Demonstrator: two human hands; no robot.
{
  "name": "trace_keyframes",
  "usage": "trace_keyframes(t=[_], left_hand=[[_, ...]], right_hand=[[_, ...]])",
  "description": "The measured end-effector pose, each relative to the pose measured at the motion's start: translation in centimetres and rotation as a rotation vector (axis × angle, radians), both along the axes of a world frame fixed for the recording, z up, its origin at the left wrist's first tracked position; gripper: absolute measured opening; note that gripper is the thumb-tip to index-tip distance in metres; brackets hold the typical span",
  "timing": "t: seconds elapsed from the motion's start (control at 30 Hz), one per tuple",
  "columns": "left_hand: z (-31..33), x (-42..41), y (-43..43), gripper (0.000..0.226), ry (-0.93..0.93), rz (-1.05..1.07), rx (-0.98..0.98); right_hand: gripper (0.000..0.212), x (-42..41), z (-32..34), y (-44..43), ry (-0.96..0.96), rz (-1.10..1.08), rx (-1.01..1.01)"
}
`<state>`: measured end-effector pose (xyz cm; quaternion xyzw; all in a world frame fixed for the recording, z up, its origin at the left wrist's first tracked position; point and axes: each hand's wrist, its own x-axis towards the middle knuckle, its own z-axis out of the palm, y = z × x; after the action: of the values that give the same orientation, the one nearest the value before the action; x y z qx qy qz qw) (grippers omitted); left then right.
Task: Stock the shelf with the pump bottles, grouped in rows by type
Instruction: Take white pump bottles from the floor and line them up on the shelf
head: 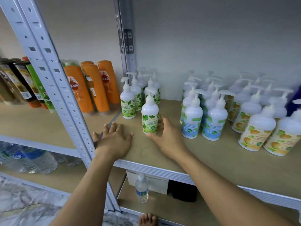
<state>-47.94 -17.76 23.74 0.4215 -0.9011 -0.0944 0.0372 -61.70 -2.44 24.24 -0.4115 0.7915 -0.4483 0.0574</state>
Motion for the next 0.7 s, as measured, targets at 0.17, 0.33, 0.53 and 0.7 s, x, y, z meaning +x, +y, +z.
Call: trace_keyframes(t=[0.17, 0.33, 0.53, 0.7], left_hand=[[-0.4, -0.2, -1.0, 0.064, -0.016, -0.024, -0.002], [-0.7, -0.2, -1.7, 0.06, -0.007, -0.056, -0.031], [-0.5, -0.2, -1.5, 0.06, -0.024, -0.036, -0.01], [-0.5, -0.3, -1.3, 0.061, -0.03, -0.041, -0.011]], right_hand=[[0.057, -2.1, 0.6, -4.0, -0.211, 0.051, -0.047], [0.051, -5.1, 0.3, -7.0, -0.243, 0.067, -0.041], [0.057, -6.4, -0.1, -8.0, -0.271, 0.13, -0.076], [0.059, -7.1, -0.6, -7.8, -0.31, 0.195, -0.098]])
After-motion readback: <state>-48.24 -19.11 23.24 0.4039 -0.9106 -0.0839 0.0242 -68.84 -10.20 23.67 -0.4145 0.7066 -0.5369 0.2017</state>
